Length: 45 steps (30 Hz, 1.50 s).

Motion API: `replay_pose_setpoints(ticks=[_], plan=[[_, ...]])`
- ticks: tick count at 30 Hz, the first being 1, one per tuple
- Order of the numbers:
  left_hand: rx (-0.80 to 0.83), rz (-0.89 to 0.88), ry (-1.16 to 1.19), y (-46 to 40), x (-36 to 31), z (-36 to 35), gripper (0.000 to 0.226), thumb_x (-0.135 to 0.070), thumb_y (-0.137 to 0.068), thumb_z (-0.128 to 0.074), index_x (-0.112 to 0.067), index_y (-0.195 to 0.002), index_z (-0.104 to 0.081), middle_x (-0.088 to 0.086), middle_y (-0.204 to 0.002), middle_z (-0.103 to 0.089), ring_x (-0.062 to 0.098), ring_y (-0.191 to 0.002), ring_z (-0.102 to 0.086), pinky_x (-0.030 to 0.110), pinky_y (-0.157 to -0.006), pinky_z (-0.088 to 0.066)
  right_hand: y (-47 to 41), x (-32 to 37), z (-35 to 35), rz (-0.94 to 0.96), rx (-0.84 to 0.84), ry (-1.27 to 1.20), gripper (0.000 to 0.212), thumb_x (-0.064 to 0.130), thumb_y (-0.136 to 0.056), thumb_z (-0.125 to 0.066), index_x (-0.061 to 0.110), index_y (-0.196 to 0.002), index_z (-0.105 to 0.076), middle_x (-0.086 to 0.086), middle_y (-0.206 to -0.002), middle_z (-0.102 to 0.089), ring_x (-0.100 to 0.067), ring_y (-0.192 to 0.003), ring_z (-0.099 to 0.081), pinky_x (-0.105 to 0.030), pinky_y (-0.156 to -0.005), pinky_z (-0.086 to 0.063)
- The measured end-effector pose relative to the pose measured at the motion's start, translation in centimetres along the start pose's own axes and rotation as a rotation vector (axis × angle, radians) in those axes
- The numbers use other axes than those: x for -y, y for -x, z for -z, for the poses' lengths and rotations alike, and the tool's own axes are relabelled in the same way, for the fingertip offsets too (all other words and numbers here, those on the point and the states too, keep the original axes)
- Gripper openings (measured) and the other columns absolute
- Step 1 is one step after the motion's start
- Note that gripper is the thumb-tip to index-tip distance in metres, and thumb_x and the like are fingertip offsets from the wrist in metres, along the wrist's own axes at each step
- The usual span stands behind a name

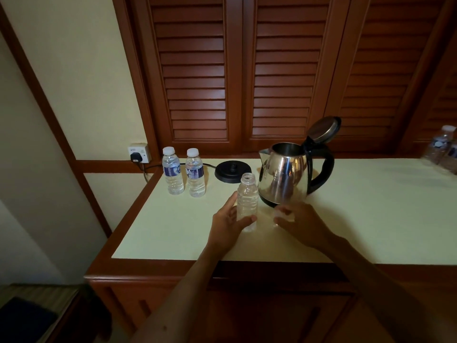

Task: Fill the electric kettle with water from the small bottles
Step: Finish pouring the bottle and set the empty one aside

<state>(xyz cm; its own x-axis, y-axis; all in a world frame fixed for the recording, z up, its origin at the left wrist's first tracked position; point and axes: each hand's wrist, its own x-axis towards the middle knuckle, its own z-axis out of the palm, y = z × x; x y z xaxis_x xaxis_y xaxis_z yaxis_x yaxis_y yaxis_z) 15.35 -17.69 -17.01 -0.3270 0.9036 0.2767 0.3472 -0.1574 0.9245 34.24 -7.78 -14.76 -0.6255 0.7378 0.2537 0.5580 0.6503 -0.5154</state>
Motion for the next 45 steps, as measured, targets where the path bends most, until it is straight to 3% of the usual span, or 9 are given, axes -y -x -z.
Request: replay_pose_setpoints(ticks=[6, 10, 15, 22, 26, 30, 35, 41, 45], plan=[[-0.012, -0.010, -0.061, 0.0, 0.3, -0.1, 0.078, -0.023, -0.085, -0.075, -0.027, -0.151, -0.034, -0.001, -0.144, -0.055, 0.018, -0.125, -0.059, 0.033, -0.103, -0.050, 0.7, -1.8, -1.1, -0.080, 0.080, 0.173, 0.045, 0.046, -0.088, -0.059, 0.025, -0.127, -0.056, 0.004, -0.130, -0.056, -0.010, -0.116, -0.048, -0.023, -0.092, -0.036], [-0.023, -0.002, -0.040, 0.3, 0.2, 0.1, 0.076, -0.022, -0.085, -0.077, -0.032, -0.148, -0.037, -0.003, -0.139, -0.059, 0.014, -0.121, -0.061, 0.030, -0.101, -0.052, 1.8, -4.4, 0.6, -0.088, 0.066, 0.208, 0.054, 0.052, -0.090, -0.052, 0.024, -0.137, -0.047, 0.002, -0.140, -0.049, -0.015, -0.127, -0.042, -0.029, -0.103, -0.031], [-0.069, 0.051, -0.043, -0.4, 0.3, 0.0, 0.073, -0.023, -0.078, -0.082, -0.029, -0.142, -0.047, -0.004, -0.132, -0.062, 0.015, -0.116, -0.063, 0.029, -0.096, -0.054, 2.8, -8.5, 3.4, -0.261, 0.040, 0.197, 0.070, 0.065, -0.085, -0.051, 0.028, -0.143, -0.037, 0.004, -0.149, -0.039, -0.018, -0.136, -0.034, -0.038, -0.112, -0.023], [-0.078, 0.086, -0.041, -2.2, -0.3, -0.3, 0.067, -0.019, -0.070, -0.088, -0.031, -0.127, -0.055, -0.003, -0.121, -0.069, 0.014, -0.108, -0.067, 0.039, -0.094, -0.057, 2.4, -9.0, 2.5, -0.237, 0.072, 0.361, 0.067, 0.067, -0.089, -0.038, 0.029, -0.144, -0.036, 0.004, -0.156, -0.026, -0.015, -0.144, -0.021, -0.041, -0.117, -0.016], [-0.092, 0.064, -0.062, -3.9, -2.1, -0.3, 0.061, -0.014, -0.070, -0.088, -0.029, -0.121, -0.057, -0.006, -0.106, -0.072, 0.011, -0.095, -0.070, 0.030, -0.078, -0.060, 2.4, -9.1, 2.4, -0.236, 0.038, 0.391, 0.067, 0.067, -0.088, -0.037, 0.029, -0.144, -0.037, 0.004, -0.156, -0.027, -0.014, -0.143, -0.021, -0.039, -0.117, -0.018], [-0.132, -0.007, -0.205, -6.3, -4.8, 0.0, 0.055, -0.017, -0.070, -0.087, -0.024, -0.116, -0.058, -0.016, -0.092, -0.063, 0.001, -0.082, -0.061, 0.023, -0.066, -0.052, 2.3, -9.1, 2.3, -0.242, 0.034, 0.391, 0.067, 0.067, -0.088, -0.037, 0.030, -0.144, -0.036, 0.004, -0.156, -0.025, -0.014, -0.144, -0.019, -0.039, -0.117, -0.017], [-0.125, 0.007, -0.433, -9.4, -7.4, 1.0, 0.051, -0.032, -0.068, -0.086, -0.032, -0.113, -0.062, -0.004, -0.089, -0.073, 0.010, -0.066, -0.069, 0.027, -0.056, -0.055, 2.6, -8.8, 2.4, -0.232, 0.015, 0.381, 0.067, 0.064, -0.089, -0.038, 0.028, -0.145, -0.036, 0.004, -0.157, -0.025, -0.014, -0.144, -0.018, -0.038, -0.117, -0.015], [-0.057, -0.017, -0.734, -10.8, -9.8, 1.1, 0.057, -0.039, -0.071, -0.082, -0.029, -0.123, -0.063, 0.001, -0.109, -0.071, 0.020, -0.089, -0.063, 0.029, -0.071, -0.046, 2.7, -9.2, 2.2, -0.228, 0.004, 0.370, 0.068, 0.067, -0.088, -0.036, 0.030, -0.144, -0.036, 0.004, -0.157, -0.025, -0.014, -0.144, -0.017, -0.039, -0.117, -0.016], [-0.052, -0.031, -0.854, -12.1, -10.7, 1.5, 0.061, -0.051, -0.070, -0.079, -0.037, -0.126, -0.061, 0.002, -0.109, -0.072, 0.025, -0.098, -0.066, 0.034, -0.077, -0.053, 2.7, -9.1, 2.3, -0.218, -0.013, 0.359, 0.067, 0.067, -0.087, -0.038, 0.029, -0.143, -0.038, 0.003, -0.156, -0.026, -0.015, -0.144, -0.018, -0.038, -0.116, -0.017]])
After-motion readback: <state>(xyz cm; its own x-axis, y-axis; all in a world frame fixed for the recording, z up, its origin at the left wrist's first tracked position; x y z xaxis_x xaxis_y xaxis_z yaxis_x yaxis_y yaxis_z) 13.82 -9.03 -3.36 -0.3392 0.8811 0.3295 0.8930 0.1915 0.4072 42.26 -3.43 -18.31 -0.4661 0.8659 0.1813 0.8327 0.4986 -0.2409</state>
